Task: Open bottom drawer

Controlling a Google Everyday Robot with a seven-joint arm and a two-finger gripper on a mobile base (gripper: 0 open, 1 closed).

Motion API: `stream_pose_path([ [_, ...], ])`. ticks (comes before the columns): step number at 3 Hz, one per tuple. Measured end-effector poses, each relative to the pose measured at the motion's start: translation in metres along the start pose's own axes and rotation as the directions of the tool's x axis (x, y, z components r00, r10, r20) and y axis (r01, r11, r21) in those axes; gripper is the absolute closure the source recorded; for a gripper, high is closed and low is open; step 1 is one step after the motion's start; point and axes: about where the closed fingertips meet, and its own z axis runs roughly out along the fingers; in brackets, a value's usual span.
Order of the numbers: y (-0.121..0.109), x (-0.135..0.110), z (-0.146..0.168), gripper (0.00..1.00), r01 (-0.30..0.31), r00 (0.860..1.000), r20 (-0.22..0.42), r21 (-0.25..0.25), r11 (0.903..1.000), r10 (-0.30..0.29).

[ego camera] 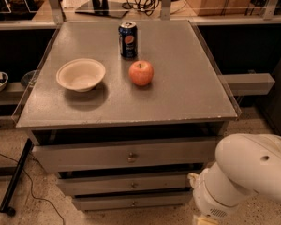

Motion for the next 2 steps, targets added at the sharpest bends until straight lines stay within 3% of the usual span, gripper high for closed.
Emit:
stream_pose_path([
  [1, -0.0191, -0.0010, 0.0225, 0.00, -0.039, 0.999, 0.017, 0.001, 0.9992, 0.039],
  [2, -0.0191, -0.0010, 0.0225, 0.00, -0.039, 0.999, 0.017, 0.001, 0.9992, 0.039],
])
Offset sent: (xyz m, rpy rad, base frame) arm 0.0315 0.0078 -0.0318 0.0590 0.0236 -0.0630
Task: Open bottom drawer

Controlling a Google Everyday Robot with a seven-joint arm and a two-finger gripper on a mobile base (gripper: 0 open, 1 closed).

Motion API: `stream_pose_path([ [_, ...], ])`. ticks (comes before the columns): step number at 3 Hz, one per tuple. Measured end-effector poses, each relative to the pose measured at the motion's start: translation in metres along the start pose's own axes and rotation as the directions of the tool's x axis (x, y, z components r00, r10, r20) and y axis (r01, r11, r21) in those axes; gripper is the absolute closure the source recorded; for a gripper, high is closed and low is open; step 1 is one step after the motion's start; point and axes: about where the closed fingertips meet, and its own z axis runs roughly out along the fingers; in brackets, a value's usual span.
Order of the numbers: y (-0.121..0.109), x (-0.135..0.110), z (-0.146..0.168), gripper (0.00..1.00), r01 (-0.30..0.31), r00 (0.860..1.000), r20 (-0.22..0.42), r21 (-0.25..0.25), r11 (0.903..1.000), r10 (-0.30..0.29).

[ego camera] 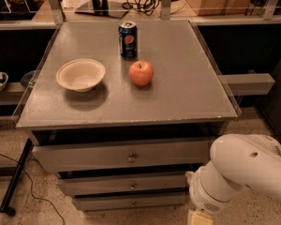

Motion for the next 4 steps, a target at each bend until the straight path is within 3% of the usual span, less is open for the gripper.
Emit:
stream_pose_path([
  [2, 0.007, 0.016, 0.053, 0.00, -0.040, 0.998, 0.041, -0.060, 0.9974, 0.042],
  [3, 0.000, 0.034, 0.113, 0.00, -0.080, 0.993, 0.073, -0.110, 0.9907, 0.088],
  [4, 0.000, 0.034, 0.113, 0.00, -0.080, 0.993, 0.073, -0.110, 0.9907, 0.088],
])
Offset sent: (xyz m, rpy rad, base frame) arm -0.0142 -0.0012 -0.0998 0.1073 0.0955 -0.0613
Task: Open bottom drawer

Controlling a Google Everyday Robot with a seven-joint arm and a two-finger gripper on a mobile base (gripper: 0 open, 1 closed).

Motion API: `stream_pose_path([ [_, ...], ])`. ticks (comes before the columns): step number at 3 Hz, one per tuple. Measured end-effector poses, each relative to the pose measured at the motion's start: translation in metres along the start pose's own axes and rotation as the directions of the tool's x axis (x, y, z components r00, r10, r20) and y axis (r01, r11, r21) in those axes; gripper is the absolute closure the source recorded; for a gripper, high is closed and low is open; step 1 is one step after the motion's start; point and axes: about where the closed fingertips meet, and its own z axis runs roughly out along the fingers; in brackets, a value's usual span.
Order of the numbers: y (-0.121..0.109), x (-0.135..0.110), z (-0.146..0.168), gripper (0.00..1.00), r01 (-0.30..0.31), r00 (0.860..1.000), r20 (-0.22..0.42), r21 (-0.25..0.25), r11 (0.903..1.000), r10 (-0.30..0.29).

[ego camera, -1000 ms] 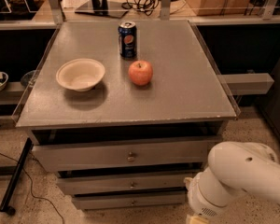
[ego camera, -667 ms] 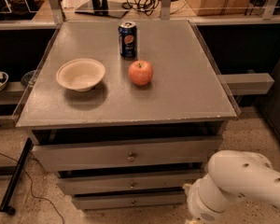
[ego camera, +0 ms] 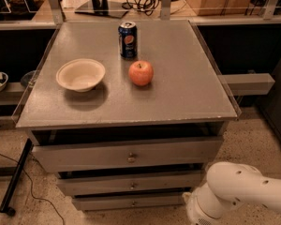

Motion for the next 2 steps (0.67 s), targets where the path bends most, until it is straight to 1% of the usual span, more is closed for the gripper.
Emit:
stream_pose_path([
  [1, 0.002, 0.006, 0.026, 0.00, -0.006, 1.000, 0.019, -0.034, 0.9994, 0.007],
  [2, 0.000, 0.015, 0.104, 0.00, -0.016, 0.998, 0.053, -0.124, 0.9922, 0.022],
])
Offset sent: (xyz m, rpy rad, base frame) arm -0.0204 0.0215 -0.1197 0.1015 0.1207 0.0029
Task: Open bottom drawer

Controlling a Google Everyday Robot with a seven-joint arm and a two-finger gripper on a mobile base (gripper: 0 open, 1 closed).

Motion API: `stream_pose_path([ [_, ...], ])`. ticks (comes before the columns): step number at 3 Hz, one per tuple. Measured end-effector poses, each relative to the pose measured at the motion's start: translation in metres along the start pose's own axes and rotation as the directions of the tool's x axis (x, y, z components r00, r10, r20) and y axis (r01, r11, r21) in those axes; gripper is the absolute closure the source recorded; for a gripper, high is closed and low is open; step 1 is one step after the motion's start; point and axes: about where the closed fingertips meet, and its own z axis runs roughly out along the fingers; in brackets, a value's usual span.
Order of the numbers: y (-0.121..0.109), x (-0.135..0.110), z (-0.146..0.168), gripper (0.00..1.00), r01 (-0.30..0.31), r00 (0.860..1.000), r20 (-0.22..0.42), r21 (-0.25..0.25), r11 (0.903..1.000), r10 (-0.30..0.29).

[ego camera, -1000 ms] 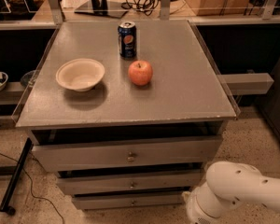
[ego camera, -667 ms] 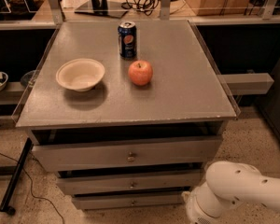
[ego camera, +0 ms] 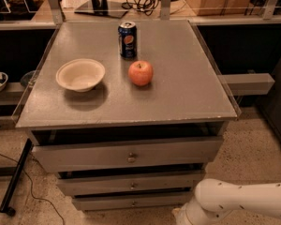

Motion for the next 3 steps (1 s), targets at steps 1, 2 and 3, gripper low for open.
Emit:
stream_pose_path([
  [1, 0.000, 0.000, 0.000, 0.00, 0.000, 1.000, 0.000, 0.000, 1.0000, 0.000],
  [2, -0.016, 0.009, 0.021, 0.00, -0.039, 0.999, 0.033, 0.008, 0.9992, 0.039],
  [3, -0.035, 0.015, 0.032, 0.00, -0.072, 0.995, 0.068, 0.023, 0.9971, 0.070],
])
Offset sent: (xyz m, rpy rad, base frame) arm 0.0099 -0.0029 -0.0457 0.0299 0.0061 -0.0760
